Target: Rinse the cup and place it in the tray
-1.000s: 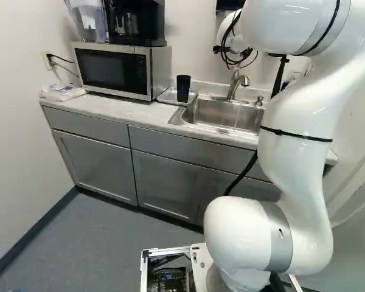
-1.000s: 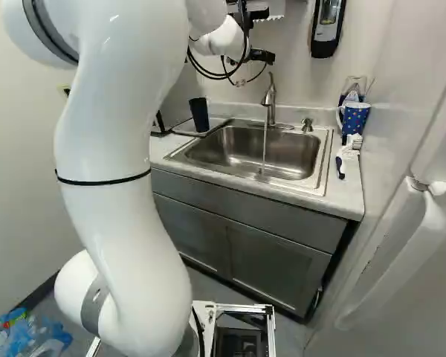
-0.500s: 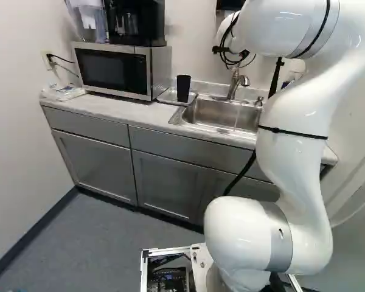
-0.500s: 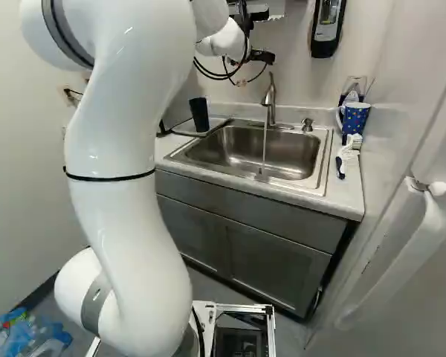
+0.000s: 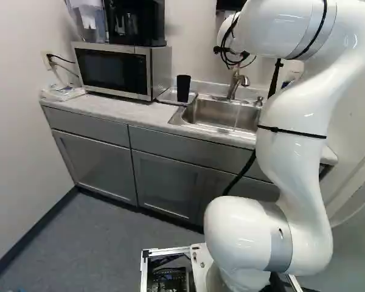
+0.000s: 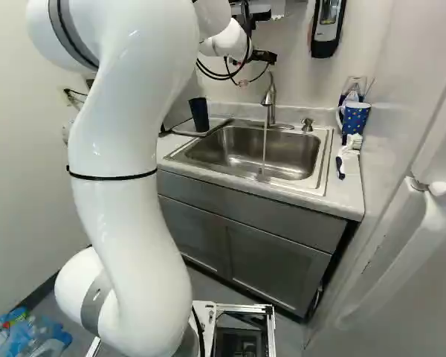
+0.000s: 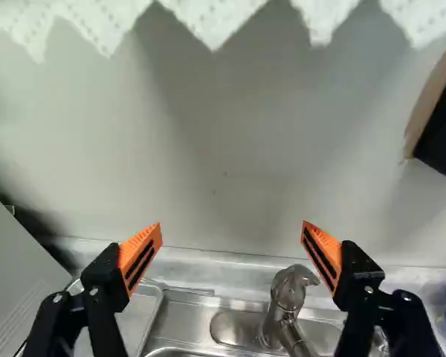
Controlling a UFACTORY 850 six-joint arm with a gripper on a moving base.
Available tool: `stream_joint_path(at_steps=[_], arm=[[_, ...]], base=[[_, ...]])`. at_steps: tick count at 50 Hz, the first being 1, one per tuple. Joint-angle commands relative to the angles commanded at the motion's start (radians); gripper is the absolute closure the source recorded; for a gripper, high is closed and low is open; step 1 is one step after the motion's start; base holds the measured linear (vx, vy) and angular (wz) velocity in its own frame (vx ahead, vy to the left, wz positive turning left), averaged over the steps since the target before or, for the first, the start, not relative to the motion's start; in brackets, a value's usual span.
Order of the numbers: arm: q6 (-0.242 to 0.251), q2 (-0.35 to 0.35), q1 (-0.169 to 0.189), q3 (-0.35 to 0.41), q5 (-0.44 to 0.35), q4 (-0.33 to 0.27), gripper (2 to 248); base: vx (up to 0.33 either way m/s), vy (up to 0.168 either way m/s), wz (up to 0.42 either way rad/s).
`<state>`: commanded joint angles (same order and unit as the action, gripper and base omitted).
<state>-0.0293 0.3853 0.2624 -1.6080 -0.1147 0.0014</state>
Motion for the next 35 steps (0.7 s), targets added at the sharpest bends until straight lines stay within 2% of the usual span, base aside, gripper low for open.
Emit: stream_joint_path(at_steps=[35], arm=[[0.000, 0.000, 0.000, 0.000, 0.084, 0.000, 3]], base=[[0.000, 0.000, 0.000]])
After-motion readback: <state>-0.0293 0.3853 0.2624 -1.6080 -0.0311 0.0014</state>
